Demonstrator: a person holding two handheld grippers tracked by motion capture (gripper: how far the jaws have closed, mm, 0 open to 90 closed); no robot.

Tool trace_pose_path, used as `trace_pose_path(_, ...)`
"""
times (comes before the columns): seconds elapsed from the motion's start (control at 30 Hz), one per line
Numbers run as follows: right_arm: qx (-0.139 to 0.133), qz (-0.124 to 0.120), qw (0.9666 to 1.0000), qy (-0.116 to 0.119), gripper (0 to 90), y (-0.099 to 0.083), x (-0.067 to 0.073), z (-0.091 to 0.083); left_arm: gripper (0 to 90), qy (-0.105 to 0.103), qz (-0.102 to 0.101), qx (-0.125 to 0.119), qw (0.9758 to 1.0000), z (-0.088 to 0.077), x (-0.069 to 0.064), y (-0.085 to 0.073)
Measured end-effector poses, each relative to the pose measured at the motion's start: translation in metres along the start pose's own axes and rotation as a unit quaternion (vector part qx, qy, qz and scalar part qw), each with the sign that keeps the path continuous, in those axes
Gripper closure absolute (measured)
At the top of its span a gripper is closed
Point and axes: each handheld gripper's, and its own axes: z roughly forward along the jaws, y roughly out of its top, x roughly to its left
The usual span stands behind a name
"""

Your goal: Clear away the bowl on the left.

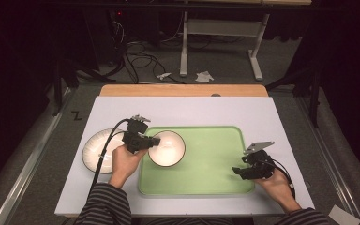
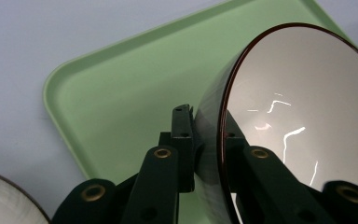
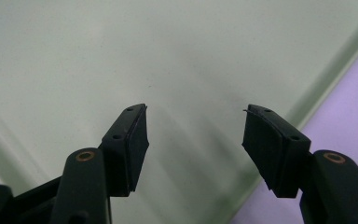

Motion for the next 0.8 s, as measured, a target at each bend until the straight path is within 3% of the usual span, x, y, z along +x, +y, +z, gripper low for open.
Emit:
trace_pose_path(0.2, -0.007, 0.013, 0.9998, -0.012, 41.8, -0.007, 0.000, -0.007, 81.7, -0.008, 0.000, 0.012, 0.9999, 0.009, -0.006, -0.002)
trace_pose_path(0.33, -0.017, 0.019, 0.9995, -0.017, 41.9, -0.012, -0.001, -0.012, 81.6, -0.016, 0.012, 0.033, 0.9992, 0.018, -0.012, -0.006)
trace_pose_path(0.8, -0.017, 0.047, 0.9981, -0.035, 42.0, -0.027, 0.001, -0.022, 81.3, -0.031, 0.010, 0.059, 0.9977, 0.038, -0.023, -0.008)
